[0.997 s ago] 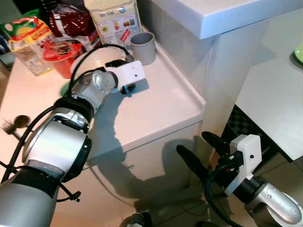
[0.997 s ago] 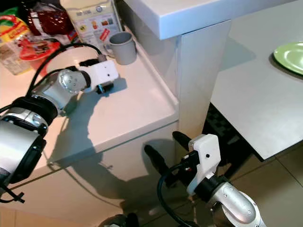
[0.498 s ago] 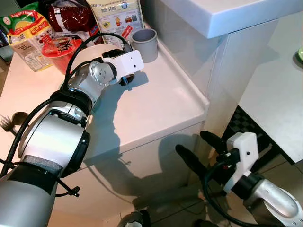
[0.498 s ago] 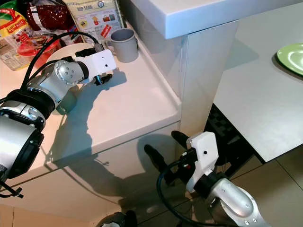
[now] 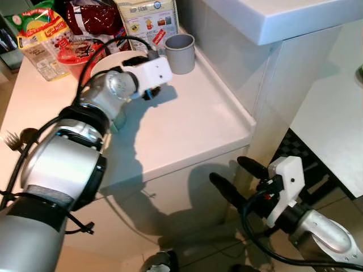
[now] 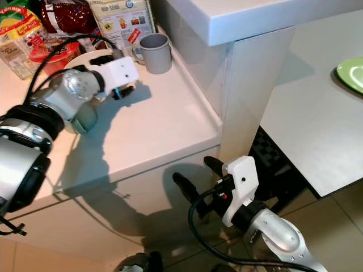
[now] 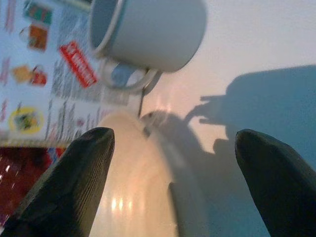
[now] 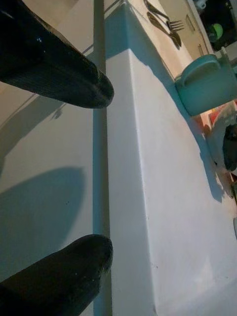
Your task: Setting the table
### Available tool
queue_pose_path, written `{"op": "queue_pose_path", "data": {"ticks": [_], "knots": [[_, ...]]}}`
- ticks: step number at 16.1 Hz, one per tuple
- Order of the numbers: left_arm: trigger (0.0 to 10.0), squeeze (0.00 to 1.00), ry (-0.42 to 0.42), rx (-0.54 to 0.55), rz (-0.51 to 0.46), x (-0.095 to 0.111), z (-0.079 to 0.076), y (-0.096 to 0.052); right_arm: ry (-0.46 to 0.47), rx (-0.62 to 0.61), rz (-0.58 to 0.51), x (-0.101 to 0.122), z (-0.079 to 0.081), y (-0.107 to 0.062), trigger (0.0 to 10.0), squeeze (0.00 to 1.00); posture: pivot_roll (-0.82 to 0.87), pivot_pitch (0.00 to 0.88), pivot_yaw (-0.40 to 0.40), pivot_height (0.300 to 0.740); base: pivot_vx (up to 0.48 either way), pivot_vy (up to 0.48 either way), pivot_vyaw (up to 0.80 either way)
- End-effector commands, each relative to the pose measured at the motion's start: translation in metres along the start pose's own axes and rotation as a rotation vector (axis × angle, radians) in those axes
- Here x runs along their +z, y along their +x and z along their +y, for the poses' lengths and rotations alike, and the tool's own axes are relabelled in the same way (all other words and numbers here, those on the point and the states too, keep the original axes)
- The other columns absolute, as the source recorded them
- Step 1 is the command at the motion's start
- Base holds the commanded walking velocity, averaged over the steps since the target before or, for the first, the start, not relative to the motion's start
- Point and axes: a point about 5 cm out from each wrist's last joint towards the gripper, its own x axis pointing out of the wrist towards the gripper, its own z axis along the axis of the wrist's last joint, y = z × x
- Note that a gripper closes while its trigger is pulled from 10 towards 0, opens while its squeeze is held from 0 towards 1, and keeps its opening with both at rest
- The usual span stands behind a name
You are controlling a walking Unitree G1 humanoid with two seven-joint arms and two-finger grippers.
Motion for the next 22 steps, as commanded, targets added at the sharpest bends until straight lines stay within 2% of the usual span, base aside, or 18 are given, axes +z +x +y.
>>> {"op": "queue_pose_path", "data": {"ticks": [1, 5, 10, 17, 18, 19, 20, 22], "knots": [[10.0, 0.00, -0.008, 0.046, 0.009, -0.001, 0.020, -0.007, -0.005, 0.031, -0.004, 0.000, 0.002, 0.004, 10.0, 0.00, 0.04, 0.093, 0.106, 0.740, 0.000, 0.000, 0.00], [10.0, 0.00, 0.004, 0.059, 0.066, -0.012, 0.021, -0.009, -0.006, 0.046, -0.010, 0.000, 0.002, 0.007, 10.0, 0.00, 0.06, 0.093, 0.106, 0.740, 0.000, 0.000, 0.00], [10.0, 0.00, 0.019, 0.052, 0.103, -0.019, 0.015, -0.009, 0.000, 0.040, -0.006, -0.001, 0.005, 0.002, 10.0, 0.00, 0.03, 0.111, 0.112, 0.740, 0.000, 0.000, 0.00], [10.0, 0.00, 0.026, -0.002, 0.127, -0.022, -0.005, -0.003, -0.003, 0.030, 0.002, 0.001, 0.008, -0.003, 10.0, 0.00, 0.01, 0.136, 0.122, 0.740, 0.000, 0.000, 0.00], [8.5, 0.00, 0.026, -0.006, 0.129, -0.022, -0.008, -0.002, -0.004, 0.025, 0.002, 0.001, 0.008, -0.004, 10.0, 0.00, 0.00, 0.137, 0.121, 0.740, 0.000, 0.000, 0.00], [4.9, 0.00, 0.026, -0.008, 0.132, -0.023, -0.009, -0.002, -0.004, 0.023, 0.002, 0.002, 0.008, -0.005, 10.0, 0.00, 0.00, 0.138, 0.121, 0.740, 0.000, 0.000, 0.00], [0.0, 0.00, 0.023, -0.008, 0.135, -0.024, -0.010, -0.002, -0.006, 0.021, 0.000, 0.003, 0.008, -0.005, 10.0, 0.00, -0.01, 0.140, 0.119, 0.740, 0.000, 0.000, 0.00], [0.0, 0.00, 0.023, -0.010, 0.130, -0.023, -0.011, -0.001, -0.009, 0.017, 0.001, 0.003, 0.007, -0.006, 10.0, 0.00, -0.01, 0.139, 0.119, 0.740, 0.000, 0.000, 0.00]]}}
